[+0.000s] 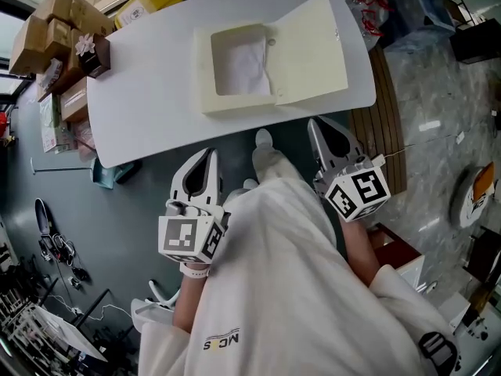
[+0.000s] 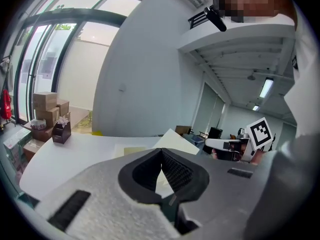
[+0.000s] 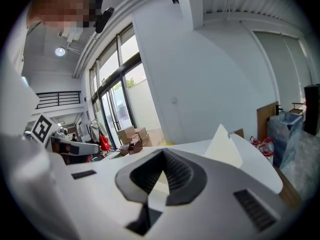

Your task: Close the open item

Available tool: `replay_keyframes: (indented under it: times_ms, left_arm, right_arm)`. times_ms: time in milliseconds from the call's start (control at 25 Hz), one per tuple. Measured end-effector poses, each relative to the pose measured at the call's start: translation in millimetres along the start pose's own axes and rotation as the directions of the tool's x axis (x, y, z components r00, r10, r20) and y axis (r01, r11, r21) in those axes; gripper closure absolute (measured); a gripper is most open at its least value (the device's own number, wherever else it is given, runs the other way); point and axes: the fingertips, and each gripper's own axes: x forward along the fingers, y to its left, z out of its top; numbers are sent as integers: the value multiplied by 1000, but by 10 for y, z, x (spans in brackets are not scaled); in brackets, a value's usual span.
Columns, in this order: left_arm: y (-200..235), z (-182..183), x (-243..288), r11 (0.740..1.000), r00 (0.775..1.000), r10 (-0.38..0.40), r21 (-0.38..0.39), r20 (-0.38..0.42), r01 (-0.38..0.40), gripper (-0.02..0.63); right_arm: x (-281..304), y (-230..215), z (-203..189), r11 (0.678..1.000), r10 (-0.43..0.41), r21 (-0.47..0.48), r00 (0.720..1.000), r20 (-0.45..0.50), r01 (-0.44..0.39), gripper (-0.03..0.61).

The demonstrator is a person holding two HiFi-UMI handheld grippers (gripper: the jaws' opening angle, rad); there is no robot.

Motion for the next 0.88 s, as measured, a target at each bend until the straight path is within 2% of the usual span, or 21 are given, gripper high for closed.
replay_keyframes:
  times_ms: [280, 560, 680, 880]
  left_arm:
    - [160, 304, 671, 1000, 1000, 19, 2, -16, -19, 589]
    - [228, 390, 1149, 999, 998, 39, 12, -44, -39, 589]
    - [258, 413, 1294, 999, 997, 53, 11, -48, -53, 589]
    - [311, 473, 1435, 997, 996, 75, 4, -52, -75, 589]
  right_arm:
    - [556, -337, 236, 998, 49, 36, 999, 11, -49, 565]
    - [905, -772, 258, 1000, 21, 2, 1000, -17, -21, 563]
    - [992, -882, 308, 999, 33, 20, 999, -8, -33, 564]
    - [1066, -991, 464, 1000, 21, -17, 1000, 15, -21, 565]
